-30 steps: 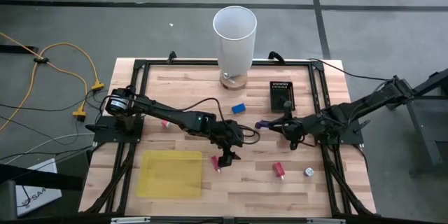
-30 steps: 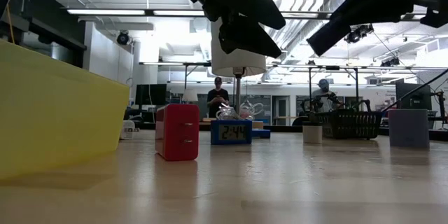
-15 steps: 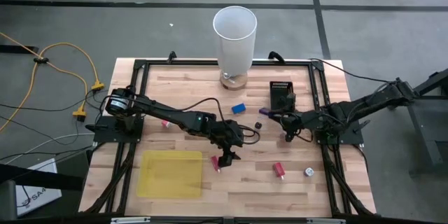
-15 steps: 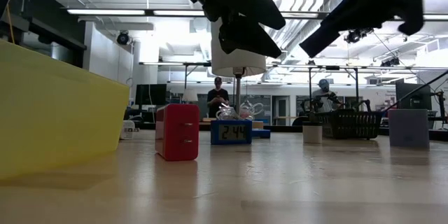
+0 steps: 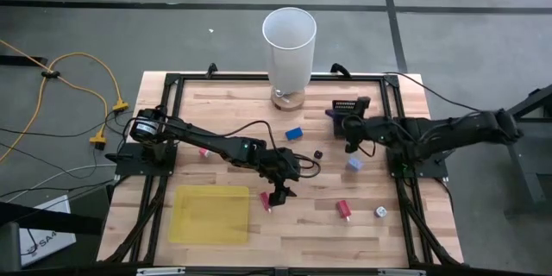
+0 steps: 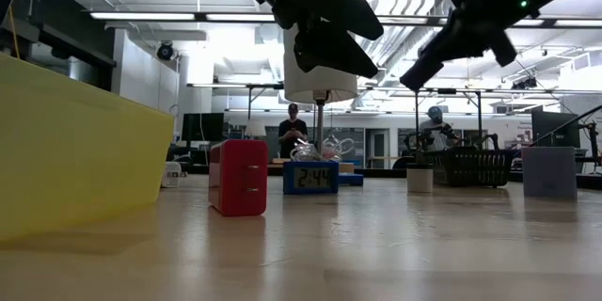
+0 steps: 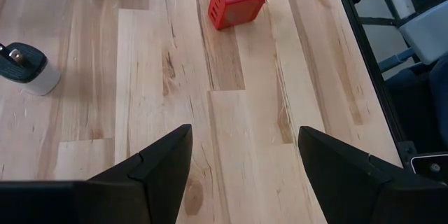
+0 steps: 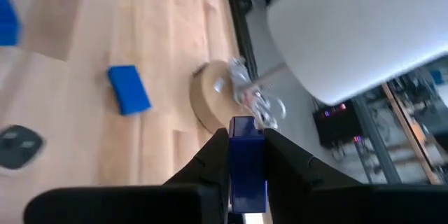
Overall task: Pick & Place Office items
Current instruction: Put the violet digital clock into the black bin
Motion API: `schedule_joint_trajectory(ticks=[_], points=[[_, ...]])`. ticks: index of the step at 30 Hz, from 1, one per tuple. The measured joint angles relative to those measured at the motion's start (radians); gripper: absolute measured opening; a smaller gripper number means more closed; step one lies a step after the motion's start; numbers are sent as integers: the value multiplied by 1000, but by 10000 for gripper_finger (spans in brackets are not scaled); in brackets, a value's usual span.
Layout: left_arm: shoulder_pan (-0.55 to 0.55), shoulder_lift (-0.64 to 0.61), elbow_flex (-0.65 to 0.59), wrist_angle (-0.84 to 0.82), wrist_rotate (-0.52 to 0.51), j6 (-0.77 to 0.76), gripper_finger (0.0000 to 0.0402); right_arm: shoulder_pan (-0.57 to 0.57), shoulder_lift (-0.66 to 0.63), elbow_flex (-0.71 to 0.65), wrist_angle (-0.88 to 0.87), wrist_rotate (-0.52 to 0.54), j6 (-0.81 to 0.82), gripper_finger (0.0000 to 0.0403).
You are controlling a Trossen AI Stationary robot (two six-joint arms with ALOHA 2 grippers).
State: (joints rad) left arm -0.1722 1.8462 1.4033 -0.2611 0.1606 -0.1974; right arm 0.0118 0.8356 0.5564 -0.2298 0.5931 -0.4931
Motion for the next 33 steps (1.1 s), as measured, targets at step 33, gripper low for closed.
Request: schedule_joint_trajectory(ticks=[33], points=[[0, 0, 0, -1, 0, 8, 254, -498, 1, 0, -187, -133, 377, 60]])
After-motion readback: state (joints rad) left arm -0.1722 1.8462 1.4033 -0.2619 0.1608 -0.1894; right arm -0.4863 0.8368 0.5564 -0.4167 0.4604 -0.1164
